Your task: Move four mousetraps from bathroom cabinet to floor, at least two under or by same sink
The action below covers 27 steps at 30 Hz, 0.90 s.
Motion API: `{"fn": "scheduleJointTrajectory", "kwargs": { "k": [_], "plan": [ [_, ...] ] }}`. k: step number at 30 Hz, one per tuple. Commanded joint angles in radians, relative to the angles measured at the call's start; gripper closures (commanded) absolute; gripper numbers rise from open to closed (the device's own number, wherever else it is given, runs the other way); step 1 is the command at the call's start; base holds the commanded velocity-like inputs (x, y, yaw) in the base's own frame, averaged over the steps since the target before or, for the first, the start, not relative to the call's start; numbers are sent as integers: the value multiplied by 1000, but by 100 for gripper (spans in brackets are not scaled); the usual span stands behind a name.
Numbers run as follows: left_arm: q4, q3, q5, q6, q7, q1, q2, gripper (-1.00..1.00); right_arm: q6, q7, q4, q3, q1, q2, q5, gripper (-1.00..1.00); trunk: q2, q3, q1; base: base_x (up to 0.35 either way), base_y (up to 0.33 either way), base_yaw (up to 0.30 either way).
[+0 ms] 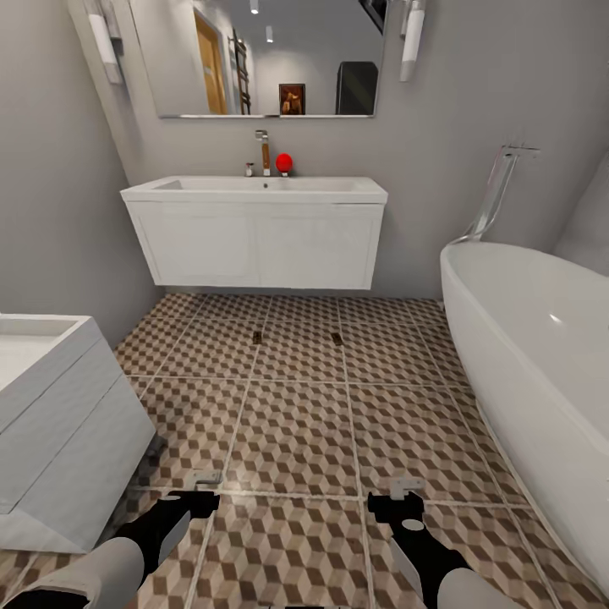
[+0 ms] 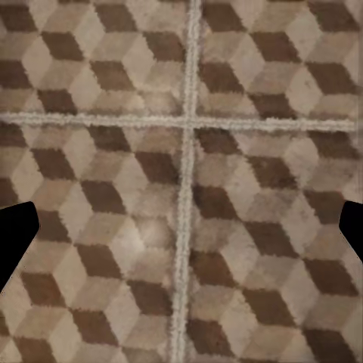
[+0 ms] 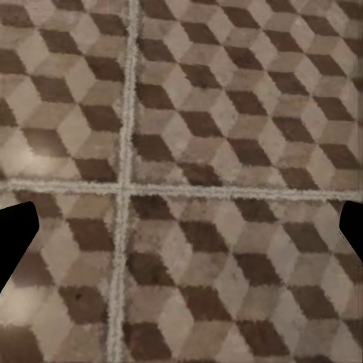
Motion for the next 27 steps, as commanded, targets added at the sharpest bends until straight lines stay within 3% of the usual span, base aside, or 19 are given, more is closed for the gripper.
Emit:
{"fn": "scheduleJointTrajectory", "kwargs": {
  "k": [1,27],
  "plan": [
    [-2,-8,9,6,5,0,1,-100,-2,-3,1,-5,-1,1,10,-100,7,2,-4,0,0,0],
    [-2,-10,9,6,5,0,1,-100,-1,-3,1,-5,-1,0,10,-100,189,84,-104,0,0,0]
  ]
}}
